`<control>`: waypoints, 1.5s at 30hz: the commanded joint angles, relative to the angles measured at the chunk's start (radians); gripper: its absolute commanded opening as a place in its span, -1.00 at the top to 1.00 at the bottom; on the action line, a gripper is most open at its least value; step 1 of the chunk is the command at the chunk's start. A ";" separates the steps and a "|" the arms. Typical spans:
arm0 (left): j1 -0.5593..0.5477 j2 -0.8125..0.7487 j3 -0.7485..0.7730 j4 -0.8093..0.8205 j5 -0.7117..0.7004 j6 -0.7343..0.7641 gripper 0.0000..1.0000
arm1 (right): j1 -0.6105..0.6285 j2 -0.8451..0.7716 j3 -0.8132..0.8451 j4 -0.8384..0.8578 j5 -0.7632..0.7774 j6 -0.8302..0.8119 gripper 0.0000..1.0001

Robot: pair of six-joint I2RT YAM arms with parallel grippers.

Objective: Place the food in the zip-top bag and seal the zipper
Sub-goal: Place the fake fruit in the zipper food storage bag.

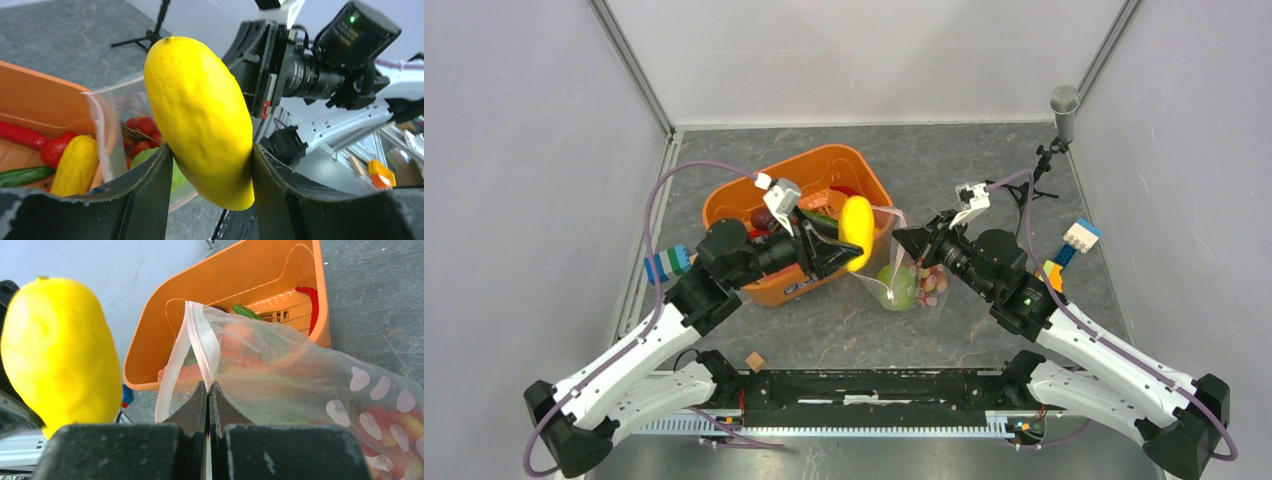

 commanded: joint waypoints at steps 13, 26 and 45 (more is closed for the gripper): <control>-0.136 0.141 -0.008 0.014 -0.246 0.157 0.18 | 0.002 -0.041 0.010 0.042 -0.008 0.006 1.00; -0.147 0.194 0.022 -0.012 -0.185 0.179 -0.55 | 0.001 -0.064 0.001 0.070 -0.035 0.020 1.00; -0.145 -0.061 -0.005 -0.184 -0.639 0.205 -1.00 | 0.000 -0.281 -0.014 -0.020 0.265 -0.083 0.99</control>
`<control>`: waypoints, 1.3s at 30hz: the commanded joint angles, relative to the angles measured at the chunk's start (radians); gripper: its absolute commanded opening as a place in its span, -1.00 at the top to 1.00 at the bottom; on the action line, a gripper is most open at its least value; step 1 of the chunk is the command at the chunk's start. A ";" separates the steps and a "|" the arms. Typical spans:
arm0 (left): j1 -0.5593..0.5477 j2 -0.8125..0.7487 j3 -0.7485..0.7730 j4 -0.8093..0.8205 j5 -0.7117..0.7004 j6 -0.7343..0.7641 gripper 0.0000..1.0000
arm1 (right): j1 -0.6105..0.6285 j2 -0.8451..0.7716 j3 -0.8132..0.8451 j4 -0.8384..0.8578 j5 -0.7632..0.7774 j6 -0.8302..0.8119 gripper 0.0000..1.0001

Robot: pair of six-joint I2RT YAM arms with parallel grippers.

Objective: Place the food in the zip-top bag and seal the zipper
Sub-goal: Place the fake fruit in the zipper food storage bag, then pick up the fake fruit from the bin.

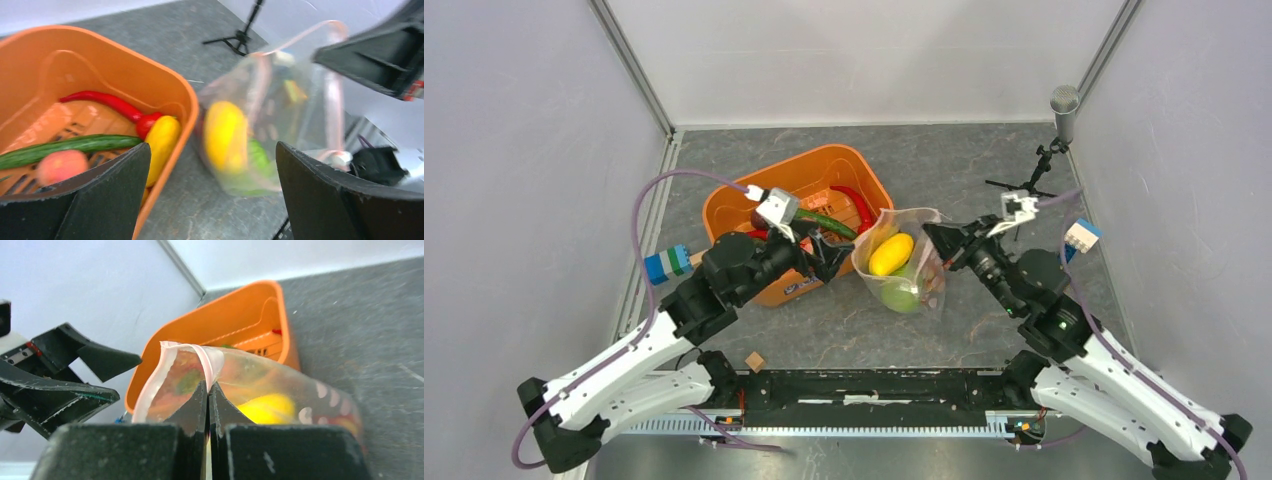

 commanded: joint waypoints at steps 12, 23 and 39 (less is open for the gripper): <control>0.322 0.173 0.119 -0.293 -0.323 -0.071 -1.00 | 0.001 -0.005 0.042 -0.042 0.097 -0.093 0.99; 0.517 0.499 0.182 -0.238 -0.409 -0.162 -1.00 | 0.001 0.035 0.048 -0.037 0.034 -0.085 0.98; 0.591 0.827 0.221 -0.036 -0.494 -0.246 -1.00 | 0.001 0.020 0.025 -0.028 0.027 -0.074 0.96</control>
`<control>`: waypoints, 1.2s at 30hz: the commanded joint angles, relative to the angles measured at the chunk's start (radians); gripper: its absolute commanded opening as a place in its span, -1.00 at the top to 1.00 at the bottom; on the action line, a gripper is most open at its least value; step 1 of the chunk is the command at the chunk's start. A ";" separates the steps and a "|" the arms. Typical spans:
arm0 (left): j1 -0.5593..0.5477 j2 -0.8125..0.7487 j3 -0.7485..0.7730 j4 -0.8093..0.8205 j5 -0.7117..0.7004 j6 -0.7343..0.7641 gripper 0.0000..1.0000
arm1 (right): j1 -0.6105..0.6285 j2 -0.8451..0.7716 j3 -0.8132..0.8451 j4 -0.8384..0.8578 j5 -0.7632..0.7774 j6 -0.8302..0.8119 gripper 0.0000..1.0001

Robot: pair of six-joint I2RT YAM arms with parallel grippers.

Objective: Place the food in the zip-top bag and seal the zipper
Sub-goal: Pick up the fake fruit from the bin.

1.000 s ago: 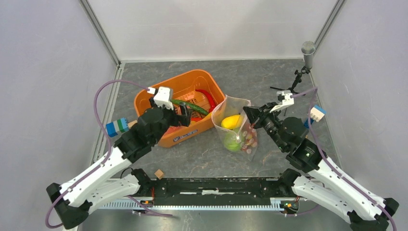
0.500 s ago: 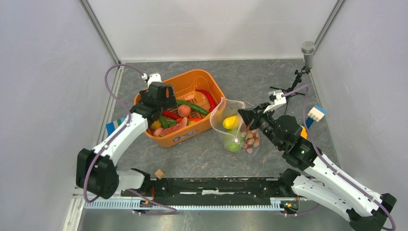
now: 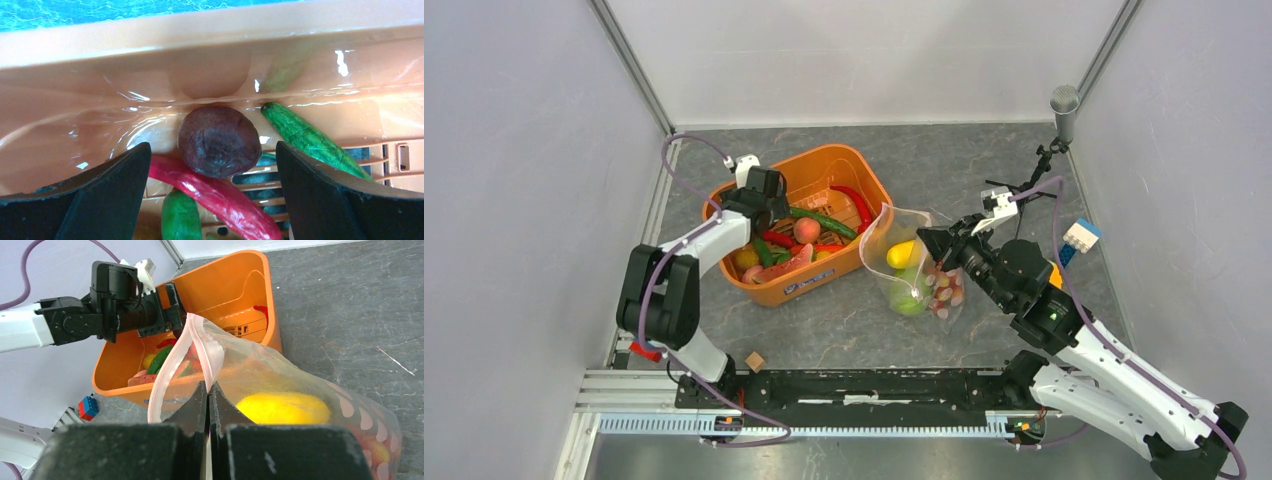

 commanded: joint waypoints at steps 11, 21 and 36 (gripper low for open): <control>0.008 0.104 -0.036 0.241 -0.042 -0.102 -0.80 | 0.000 -0.008 0.006 0.060 -0.008 0.007 0.95; 0.008 0.015 -0.133 0.261 -0.016 -0.137 -0.12 | 0.001 -0.015 -0.001 0.054 -0.006 0.026 0.95; 0.008 -0.281 -0.264 0.291 0.111 -0.116 0.00 | 0.001 0.003 -0.022 0.094 -0.024 0.054 0.95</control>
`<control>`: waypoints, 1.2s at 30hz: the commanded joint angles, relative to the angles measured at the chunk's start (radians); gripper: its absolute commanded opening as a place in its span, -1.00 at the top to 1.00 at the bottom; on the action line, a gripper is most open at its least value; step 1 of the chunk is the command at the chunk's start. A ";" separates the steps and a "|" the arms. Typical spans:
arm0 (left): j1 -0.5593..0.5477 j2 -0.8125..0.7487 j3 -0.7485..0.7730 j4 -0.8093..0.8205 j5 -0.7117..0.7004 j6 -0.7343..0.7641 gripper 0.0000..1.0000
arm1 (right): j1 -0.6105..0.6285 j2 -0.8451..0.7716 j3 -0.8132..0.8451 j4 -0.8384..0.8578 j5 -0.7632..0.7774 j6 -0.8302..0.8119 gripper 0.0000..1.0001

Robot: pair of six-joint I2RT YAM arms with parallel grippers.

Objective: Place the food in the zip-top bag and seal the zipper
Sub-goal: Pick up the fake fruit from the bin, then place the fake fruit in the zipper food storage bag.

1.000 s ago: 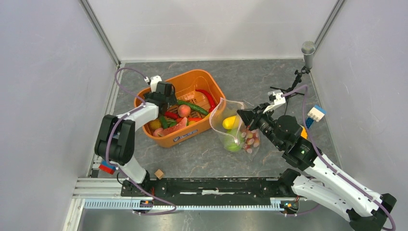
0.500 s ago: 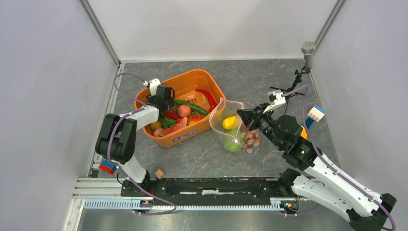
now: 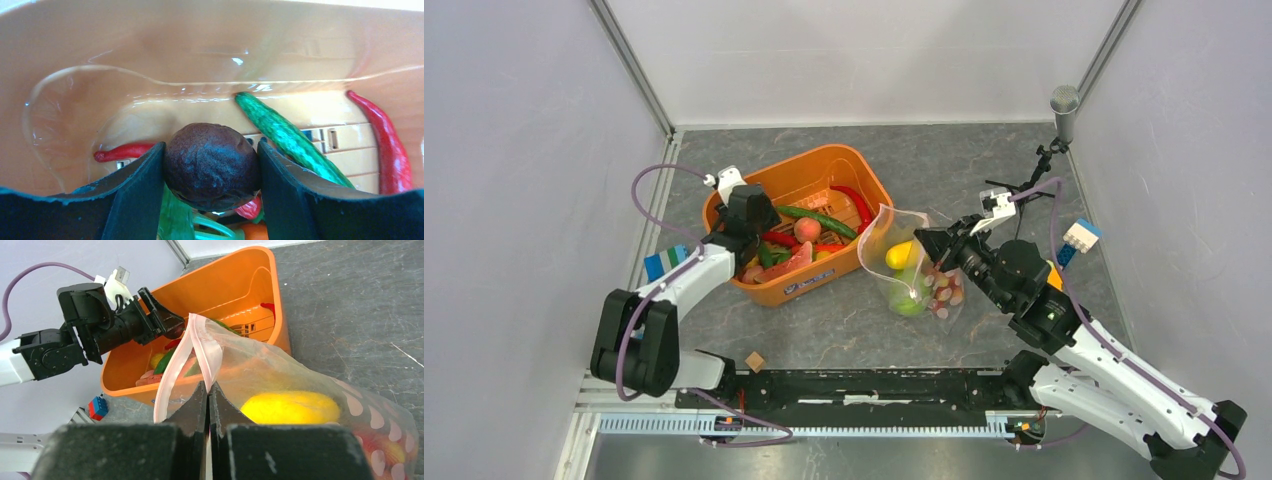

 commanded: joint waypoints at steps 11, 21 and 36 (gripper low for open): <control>0.003 -0.232 -0.031 0.034 0.230 -0.017 -0.01 | 0.000 0.014 -0.011 0.092 -0.029 0.028 0.95; 0.003 -0.371 0.025 0.060 0.598 0.009 -0.02 | 0.001 0.038 -0.002 0.119 -0.083 0.024 0.96; 0.001 -0.531 0.059 0.078 1.108 0.046 -0.06 | 0.020 0.178 -0.079 0.327 -0.184 0.130 1.00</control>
